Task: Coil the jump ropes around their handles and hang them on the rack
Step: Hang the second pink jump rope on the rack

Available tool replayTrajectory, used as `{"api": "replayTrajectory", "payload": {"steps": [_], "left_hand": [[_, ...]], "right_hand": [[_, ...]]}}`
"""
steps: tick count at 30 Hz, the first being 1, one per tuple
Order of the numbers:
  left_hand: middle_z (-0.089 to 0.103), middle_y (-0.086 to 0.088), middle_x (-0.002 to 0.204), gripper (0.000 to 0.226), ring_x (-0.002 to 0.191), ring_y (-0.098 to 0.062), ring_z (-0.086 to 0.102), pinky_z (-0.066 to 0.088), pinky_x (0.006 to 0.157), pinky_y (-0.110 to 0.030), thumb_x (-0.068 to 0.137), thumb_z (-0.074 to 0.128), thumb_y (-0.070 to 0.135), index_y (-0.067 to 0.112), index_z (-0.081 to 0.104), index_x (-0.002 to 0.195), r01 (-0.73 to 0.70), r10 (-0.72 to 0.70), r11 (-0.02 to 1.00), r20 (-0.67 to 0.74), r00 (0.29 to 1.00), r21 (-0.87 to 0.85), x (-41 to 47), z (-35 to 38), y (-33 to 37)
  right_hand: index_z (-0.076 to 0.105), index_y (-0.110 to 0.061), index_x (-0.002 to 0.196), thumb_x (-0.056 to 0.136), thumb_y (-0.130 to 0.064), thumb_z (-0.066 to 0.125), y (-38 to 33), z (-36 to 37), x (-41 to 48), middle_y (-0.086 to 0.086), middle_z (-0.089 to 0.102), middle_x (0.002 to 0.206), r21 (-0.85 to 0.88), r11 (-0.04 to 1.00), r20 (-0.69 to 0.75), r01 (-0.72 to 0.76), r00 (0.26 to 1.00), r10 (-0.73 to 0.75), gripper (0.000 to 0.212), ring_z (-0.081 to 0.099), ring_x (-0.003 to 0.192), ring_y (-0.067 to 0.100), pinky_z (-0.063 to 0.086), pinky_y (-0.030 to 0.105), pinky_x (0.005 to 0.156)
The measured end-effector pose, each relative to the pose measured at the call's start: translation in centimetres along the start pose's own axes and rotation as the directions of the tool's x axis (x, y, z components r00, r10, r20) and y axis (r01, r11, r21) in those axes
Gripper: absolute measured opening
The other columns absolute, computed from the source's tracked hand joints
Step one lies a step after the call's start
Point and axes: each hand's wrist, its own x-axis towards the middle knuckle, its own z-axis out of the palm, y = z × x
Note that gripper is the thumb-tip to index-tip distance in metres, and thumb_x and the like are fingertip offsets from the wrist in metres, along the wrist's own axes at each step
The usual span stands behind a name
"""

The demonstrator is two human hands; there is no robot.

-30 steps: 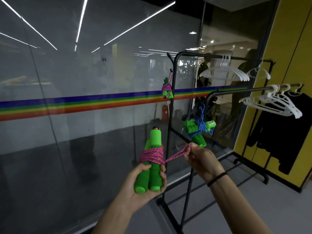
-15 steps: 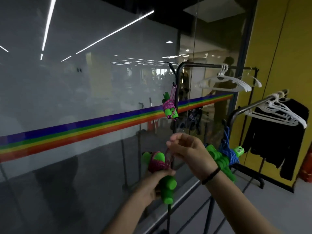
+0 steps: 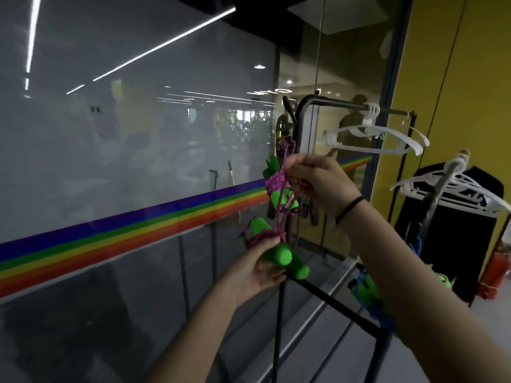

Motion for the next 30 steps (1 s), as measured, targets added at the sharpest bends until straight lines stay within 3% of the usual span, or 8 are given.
{"api": "replayTrajectory", "payload": {"steps": [3, 7, 10, 16, 22, 25, 28, 30], "left_hand": [[0.064, -0.022, 0.105, 0.060, 0.083, -0.030, 0.065, 0.055, 0.079, -0.039, 0.065, 0.073, 0.042, 0.001, 0.055, 0.106, -0.009, 0.011, 0.993, -0.016, 1.000, 0.120, 3.1, 0.0, 3.0], [0.066, -0.025, 0.108, 0.103, 0.081, -0.031, 0.069, 0.058, 0.072, -0.040, 0.065, 0.057, 0.071, -0.009, 0.037, 0.127, 0.087, -0.072, 0.945, -0.057, 0.996, 0.315, 7.5, -0.5, 7.4], [0.067, -0.023, 0.102, 0.088, 0.077, -0.028, 0.069, 0.059, 0.064, -0.036, 0.077, 0.050, 0.066, -0.006, 0.042, 0.127, 0.012, 0.012, 0.937, -0.068, 0.998, 0.349, 10.3, -0.6, 10.4], [0.064, -0.018, 0.093, 0.048, 0.073, -0.026, 0.063, 0.058, 0.058, -0.032, 0.086, 0.060, 0.038, 0.000, 0.053, 0.115, -0.188, 0.190, 0.978, -0.020, 0.982, 0.087, 14.9, 0.3, 14.2], [0.067, -0.011, 0.085, 0.030, 0.061, -0.018, 0.067, 0.053, 0.052, -0.024, 0.084, 0.061, 0.036, 0.007, 0.061, 0.087, -0.226, 0.228, 0.969, 0.018, 0.973, -0.100, 18.5, 1.3, 16.1], [0.069, -0.013, 0.087, 0.027, 0.070, -0.020, 0.068, 0.055, 0.057, -0.026, 0.080, 0.064, 0.031, 0.006, 0.061, 0.090, -0.199, 0.213, 0.970, 0.092, 0.973, -0.141, 19.5, 0.7, 16.1], [0.070, -0.017, 0.092, 0.030, 0.078, -0.026, 0.070, 0.059, 0.067, -0.032, 0.075, 0.066, 0.024, 0.004, 0.061, 0.097, -0.152, 0.194, 0.958, 0.158, 0.968, -0.245, 19.9, -0.5, 15.5], [0.069, -0.018, 0.098, 0.036, 0.081, -0.026, 0.071, 0.060, 0.069, -0.033, 0.072, 0.067, 0.022, 0.003, 0.061, 0.101, -0.112, 0.173, 0.949, 0.189, 0.967, -0.294, 20.0, -1.1, 14.9]], "right_hand": [[0.060, -0.011, 0.079, 0.088, 0.001, 0.051, -0.8, -0.8, 5.2, 0.003, 0.053, 0.068, -0.041, 0.999, 0.058, 0.033, 0.998, -0.031, 0.017, 0.051, 0.054, 0.007, 0.047, 0.015, 0.048], [0.059, -0.011, 0.075, 0.087, 0.002, 0.052, -2.0, -1.8, 11.8, 0.004, 0.052, 0.067, -0.046, 0.994, 0.074, 0.097, 0.993, -0.094, 0.019, 0.053, 0.049, 0.006, 0.048, 0.015, 0.047], [0.059, -0.009, 0.076, 0.087, 0.002, 0.053, -2.8, -2.5, 15.8, 0.004, 0.054, 0.068, -0.117, 0.979, 0.065, 0.170, 0.984, -0.163, 0.017, 0.055, 0.048, 0.004, 0.048, 0.014, 0.047], [0.061, -0.004, 0.081, 0.085, 0.001, 0.057, -3.9, -3.2, 20.5, 0.007, 0.060, 0.071, -0.380, 0.873, -0.044, 0.306, 0.937, -0.347, 0.008, 0.058, 0.053, 0.010, 0.054, 0.020, 0.053], [0.068, -0.011, 0.083, 0.080, -0.010, 0.067, -3.5, -4.0, 22.7, -0.005, 0.065, 0.074, -0.624, 0.684, -0.225, 0.377, 0.752, -0.619, 0.003, 0.066, 0.065, 0.013, 0.057, 0.026, 0.062], [0.070, -0.012, 0.087, 0.081, -0.015, 0.066, -2.8, -5.4, 23.8, -0.002, 0.068, 0.082, -0.706, 0.648, -0.242, 0.285, 0.763, -0.599, 0.008, 0.062, 0.068, 0.006, 0.053, 0.017, 0.062], [0.068, -0.006, 0.090, 0.083, -0.009, 0.063, -1.4, -6.8, 23.7, -0.005, 0.065, 0.074, -0.636, 0.742, -0.282, 0.209, 0.833, -0.476, 0.009, 0.060, 0.056, -0.002, 0.051, 0.011, 0.053], [0.068, -0.008, 0.090, 0.082, -0.007, 0.063, -0.5, -7.2, 23.4, -0.005, 0.065, 0.073, -0.636, 0.743, -0.304, 0.209, 0.817, -0.489, 0.009, 0.061, 0.053, -0.002, 0.053, 0.012, 0.055]]}}
